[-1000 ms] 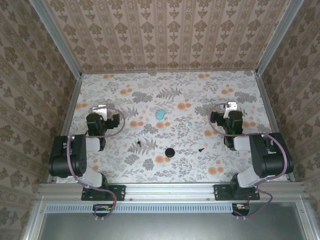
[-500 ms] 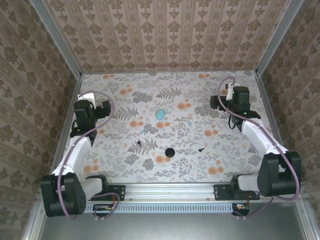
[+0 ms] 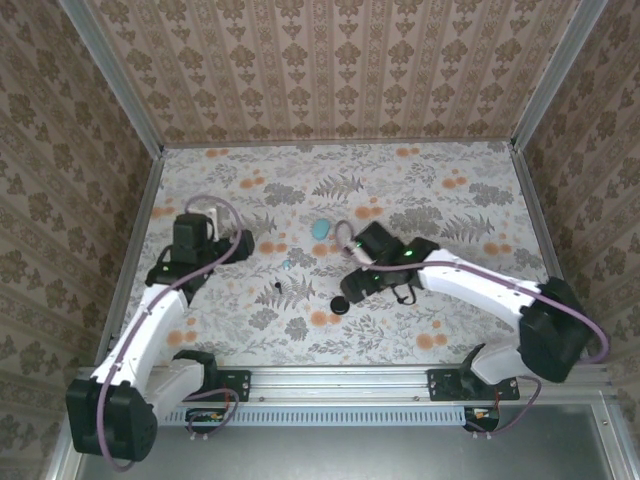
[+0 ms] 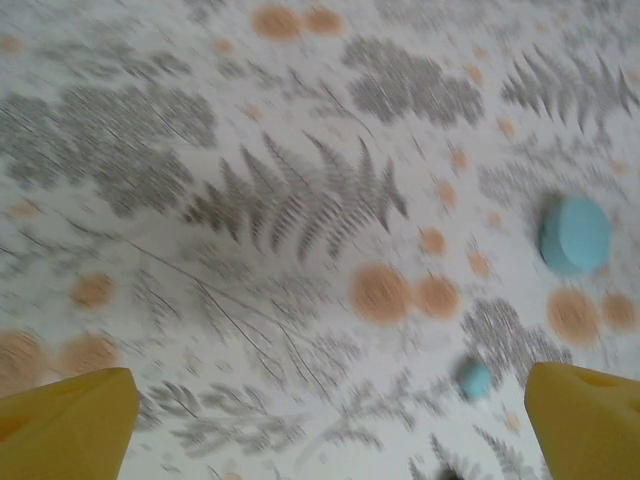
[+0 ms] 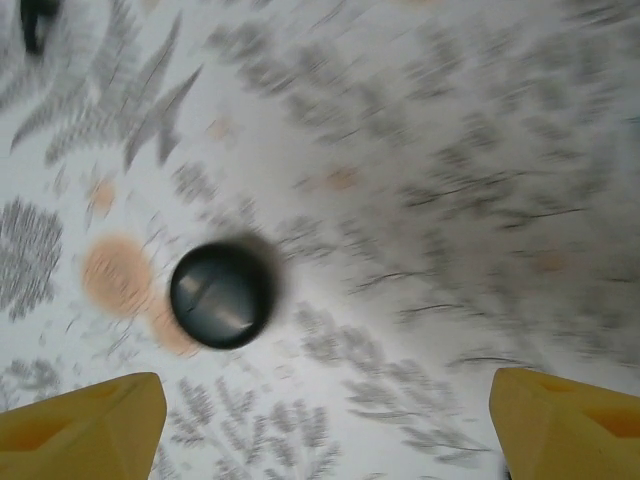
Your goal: Insert wireless bluetooth earbuds into charging case
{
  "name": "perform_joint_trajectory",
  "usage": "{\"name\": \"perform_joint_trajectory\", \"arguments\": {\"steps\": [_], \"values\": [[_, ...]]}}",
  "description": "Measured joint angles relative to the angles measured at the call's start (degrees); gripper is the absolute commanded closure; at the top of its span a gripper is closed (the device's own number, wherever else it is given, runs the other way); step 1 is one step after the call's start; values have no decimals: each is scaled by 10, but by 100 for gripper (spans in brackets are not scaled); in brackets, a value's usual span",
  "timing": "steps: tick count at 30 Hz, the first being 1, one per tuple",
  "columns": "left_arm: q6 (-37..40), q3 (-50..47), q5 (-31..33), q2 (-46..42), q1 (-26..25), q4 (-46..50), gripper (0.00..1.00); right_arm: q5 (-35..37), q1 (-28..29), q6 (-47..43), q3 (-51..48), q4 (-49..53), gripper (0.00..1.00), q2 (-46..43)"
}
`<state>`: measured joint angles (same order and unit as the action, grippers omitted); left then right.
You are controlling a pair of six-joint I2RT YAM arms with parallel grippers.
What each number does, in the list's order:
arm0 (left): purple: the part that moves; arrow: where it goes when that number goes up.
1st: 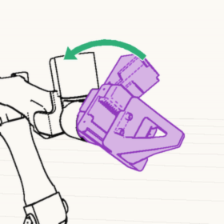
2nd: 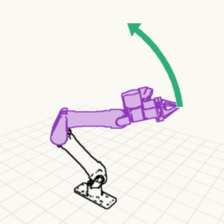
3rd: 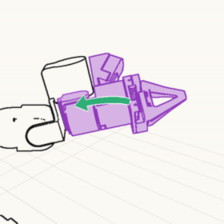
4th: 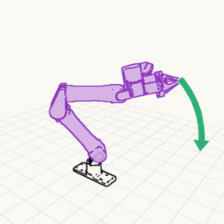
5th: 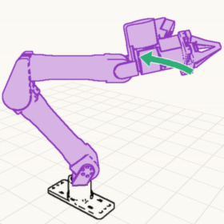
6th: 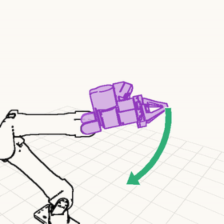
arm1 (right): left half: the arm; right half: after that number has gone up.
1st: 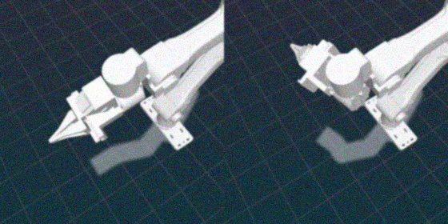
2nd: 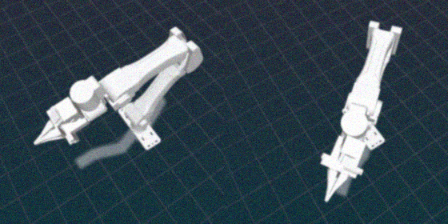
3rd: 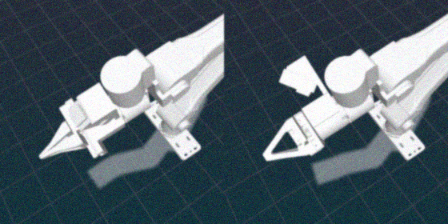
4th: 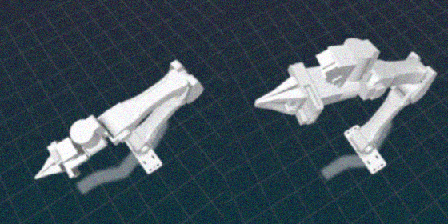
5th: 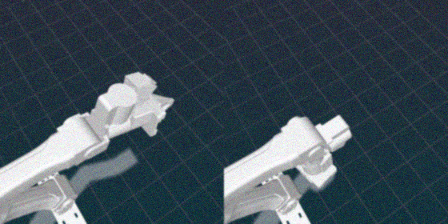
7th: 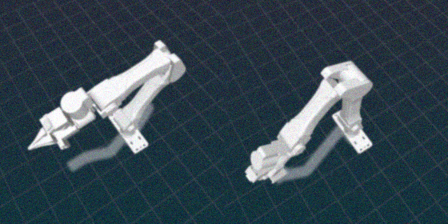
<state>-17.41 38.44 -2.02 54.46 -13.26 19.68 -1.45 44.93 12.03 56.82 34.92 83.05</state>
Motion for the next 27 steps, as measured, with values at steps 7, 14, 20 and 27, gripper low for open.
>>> {"name": "perform_joint_trajectory", "arguments": {"steps": [7,14,20,27], "values": [[-4,-50,8,-72,-51,17,0,19,97,-25,89,66,10,155],[-3,-50,-8,-85,-51,18,0,41,98,-56,163,98,13,221],[-3,-54,-20,-90,-51,16,3,45,99,-63,178,107,15,252],[-3,-63,-31,-90,-51,13,4,45,99,-61,179,107,19,274]]}}
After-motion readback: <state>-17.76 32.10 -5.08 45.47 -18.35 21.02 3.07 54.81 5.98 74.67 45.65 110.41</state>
